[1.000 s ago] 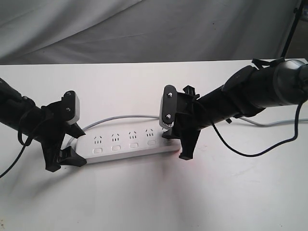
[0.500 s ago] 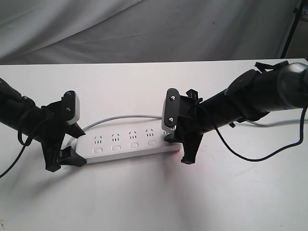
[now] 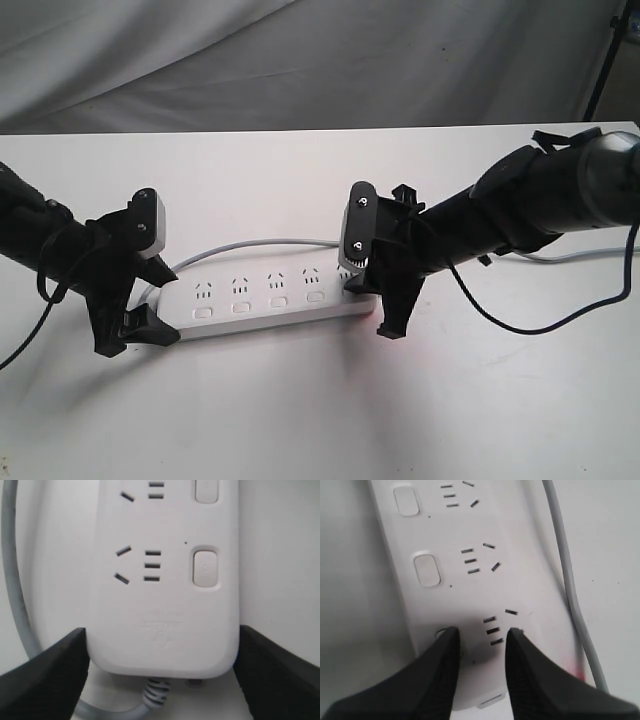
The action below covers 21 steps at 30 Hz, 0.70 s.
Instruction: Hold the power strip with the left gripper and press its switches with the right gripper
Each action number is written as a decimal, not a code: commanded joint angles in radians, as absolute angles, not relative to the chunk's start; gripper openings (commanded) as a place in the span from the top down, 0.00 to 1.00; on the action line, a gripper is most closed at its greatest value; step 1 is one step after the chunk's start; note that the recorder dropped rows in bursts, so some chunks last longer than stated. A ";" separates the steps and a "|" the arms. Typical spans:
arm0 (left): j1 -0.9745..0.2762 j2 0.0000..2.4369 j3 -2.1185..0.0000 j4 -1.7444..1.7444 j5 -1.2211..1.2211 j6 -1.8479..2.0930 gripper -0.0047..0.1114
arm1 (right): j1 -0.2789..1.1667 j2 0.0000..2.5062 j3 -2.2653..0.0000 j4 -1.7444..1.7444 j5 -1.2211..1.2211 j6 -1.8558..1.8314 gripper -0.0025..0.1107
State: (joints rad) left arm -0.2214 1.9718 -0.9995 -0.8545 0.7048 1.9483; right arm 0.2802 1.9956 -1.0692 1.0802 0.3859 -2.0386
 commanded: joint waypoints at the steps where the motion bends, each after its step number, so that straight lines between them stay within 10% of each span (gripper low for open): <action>1: -0.225 1.968 -1.006 -0.854 0.712 1.945 0.36 | 0.280 2.052 -1.056 1.057 0.378 -2.052 0.71; 21: -0.225 1.968 -1.006 -0.854 0.712 1.943 0.36 | 0.280 1.913 -1.061 1.101 0.442 -2.032 0.71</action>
State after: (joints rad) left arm -0.2214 1.9718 -0.9995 -0.8545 0.7048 1.9483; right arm 0.2802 1.9620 -1.0671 1.1097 0.4033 -2.0382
